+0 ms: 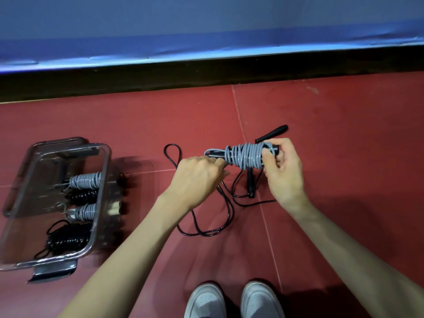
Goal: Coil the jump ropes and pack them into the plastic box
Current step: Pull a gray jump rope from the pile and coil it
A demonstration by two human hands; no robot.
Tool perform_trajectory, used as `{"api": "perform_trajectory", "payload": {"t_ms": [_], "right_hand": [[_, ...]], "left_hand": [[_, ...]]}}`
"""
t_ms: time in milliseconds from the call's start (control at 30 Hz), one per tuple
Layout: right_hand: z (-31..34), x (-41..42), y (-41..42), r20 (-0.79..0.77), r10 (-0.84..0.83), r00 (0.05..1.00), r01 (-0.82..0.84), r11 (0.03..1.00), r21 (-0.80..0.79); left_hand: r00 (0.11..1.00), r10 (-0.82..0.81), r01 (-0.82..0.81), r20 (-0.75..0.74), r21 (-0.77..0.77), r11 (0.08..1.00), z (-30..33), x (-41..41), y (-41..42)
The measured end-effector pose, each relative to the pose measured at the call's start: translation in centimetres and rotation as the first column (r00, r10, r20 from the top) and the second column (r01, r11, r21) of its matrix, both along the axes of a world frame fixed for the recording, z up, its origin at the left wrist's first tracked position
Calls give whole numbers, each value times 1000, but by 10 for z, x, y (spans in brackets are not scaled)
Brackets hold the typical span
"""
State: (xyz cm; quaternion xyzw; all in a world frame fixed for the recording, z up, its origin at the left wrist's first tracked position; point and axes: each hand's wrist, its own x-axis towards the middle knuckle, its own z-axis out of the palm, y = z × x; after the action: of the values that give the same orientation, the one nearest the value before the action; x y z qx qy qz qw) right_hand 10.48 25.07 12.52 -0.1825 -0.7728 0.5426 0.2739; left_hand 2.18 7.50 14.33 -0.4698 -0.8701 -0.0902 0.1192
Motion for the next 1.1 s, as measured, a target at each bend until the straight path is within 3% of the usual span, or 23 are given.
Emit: {"api": "perform_trajectory", "payload": {"t_ms": [133,300,433,533,600,700,800,867,967,1033,1100], "right_hand": [[1,2,3,70,15,997,-27,986,167],[9,2,14,124,336,934,-311,932,-184],[19,4,20,70,463,884,-402,827,-393],[18,5,23,28,464,885,-383,761,-524],[14,7,23,11,484,875,-394,725,-565],[6,10,21,-60,492,868,-412,648,-641],[1,10,16,-130,484,866,-427,576,-697],[-1,9,11,-139,462,876,-408,555,-725],[-2,7,-1,-102,361,927,-293,524,-800],[-2,7,-8,-74,290,954,-213,484,-849],[-1,9,-14,-55,245,968,-161,436,-885]], "left_hand": [[993,-64,59,100,54,997,-2,-2,-6],[915,-71,-4,397,185,983,11,-13,-19],[699,-131,-132,703,306,943,14,-21,-24],[532,-192,-177,825,330,927,8,-21,-23],[370,-211,-230,905,309,923,6,-17,-21],[200,-280,-346,939,335,877,1,-13,-20],[23,-413,-540,911,358,761,-5,-11,-21],[-47,-485,-665,873,334,667,-9,-8,-17],[-72,-634,-809,770,327,489,-12,2,-7],[-29,-701,-857,713,343,385,-11,9,0],[43,-679,-859,733,373,349,-7,15,5]]}}
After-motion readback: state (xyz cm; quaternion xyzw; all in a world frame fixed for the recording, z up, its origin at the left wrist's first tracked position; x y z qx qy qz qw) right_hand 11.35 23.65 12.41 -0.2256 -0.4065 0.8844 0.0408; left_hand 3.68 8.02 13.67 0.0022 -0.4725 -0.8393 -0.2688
